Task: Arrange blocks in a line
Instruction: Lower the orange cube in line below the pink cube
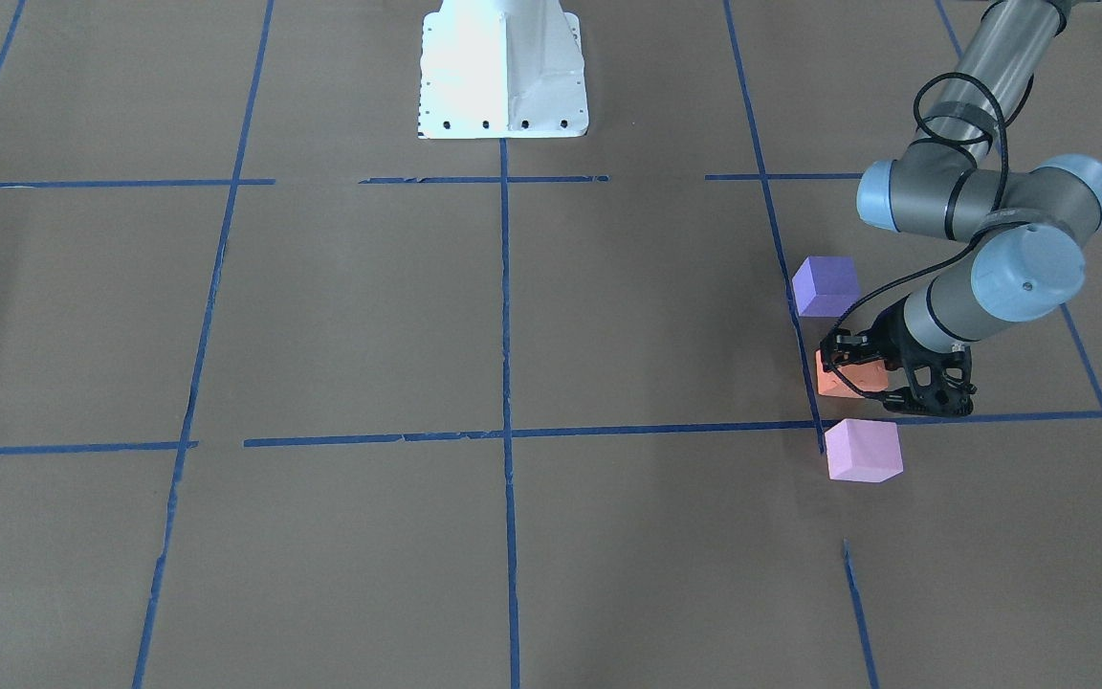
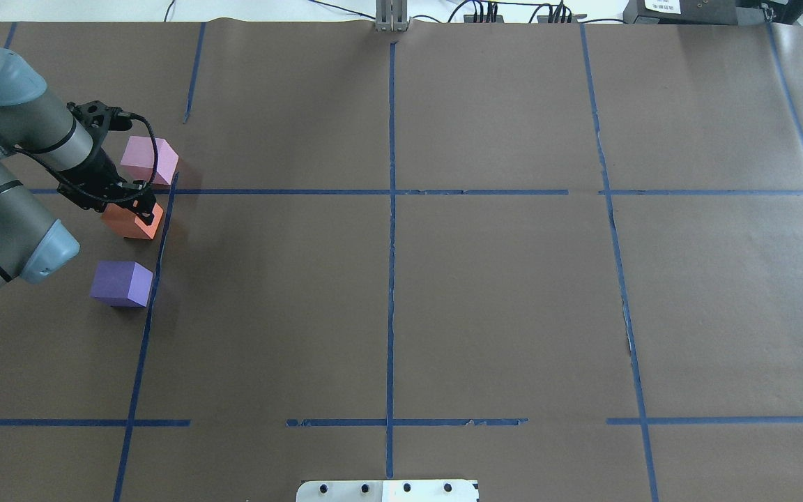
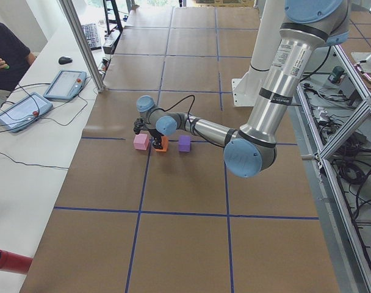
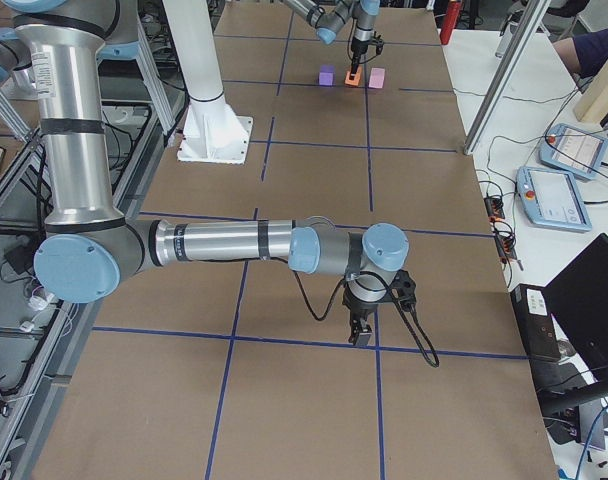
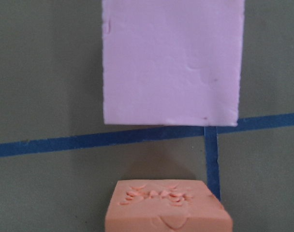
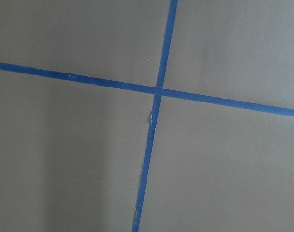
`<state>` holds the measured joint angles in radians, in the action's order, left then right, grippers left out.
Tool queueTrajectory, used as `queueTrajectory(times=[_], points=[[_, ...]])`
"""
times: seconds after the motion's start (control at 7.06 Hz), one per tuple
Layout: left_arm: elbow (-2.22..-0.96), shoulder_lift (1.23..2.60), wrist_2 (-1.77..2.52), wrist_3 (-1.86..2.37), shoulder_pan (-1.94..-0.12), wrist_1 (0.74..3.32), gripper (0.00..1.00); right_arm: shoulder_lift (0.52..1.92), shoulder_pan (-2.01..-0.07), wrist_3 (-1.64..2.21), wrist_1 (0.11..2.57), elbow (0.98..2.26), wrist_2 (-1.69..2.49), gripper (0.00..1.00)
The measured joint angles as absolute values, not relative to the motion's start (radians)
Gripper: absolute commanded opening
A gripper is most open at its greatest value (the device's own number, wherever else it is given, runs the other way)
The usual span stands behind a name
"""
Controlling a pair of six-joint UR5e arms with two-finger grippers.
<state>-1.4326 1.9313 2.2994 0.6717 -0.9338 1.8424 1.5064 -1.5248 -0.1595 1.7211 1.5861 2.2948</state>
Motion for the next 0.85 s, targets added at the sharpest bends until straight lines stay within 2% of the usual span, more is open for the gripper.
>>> queueTrajectory(times=[0.14,0.28,0.85], points=[[-1.431,1.931,2.299,0.672,-0.93,1.848,0.84,1.506,-1.525,-0.16,1.721,1.586,2.295,1.0],[-1.428,1.931,2.299,0.671,-0.929,1.854,0.99,1.506,-1.525,-0.16,1.721,1.586,2.295,1.0],[-1.439,1.929,2.297,0.709,-0.929,1.851,1.0,1.506,-1.525,-0.16,1.721,1.586,2.295,1.0]])
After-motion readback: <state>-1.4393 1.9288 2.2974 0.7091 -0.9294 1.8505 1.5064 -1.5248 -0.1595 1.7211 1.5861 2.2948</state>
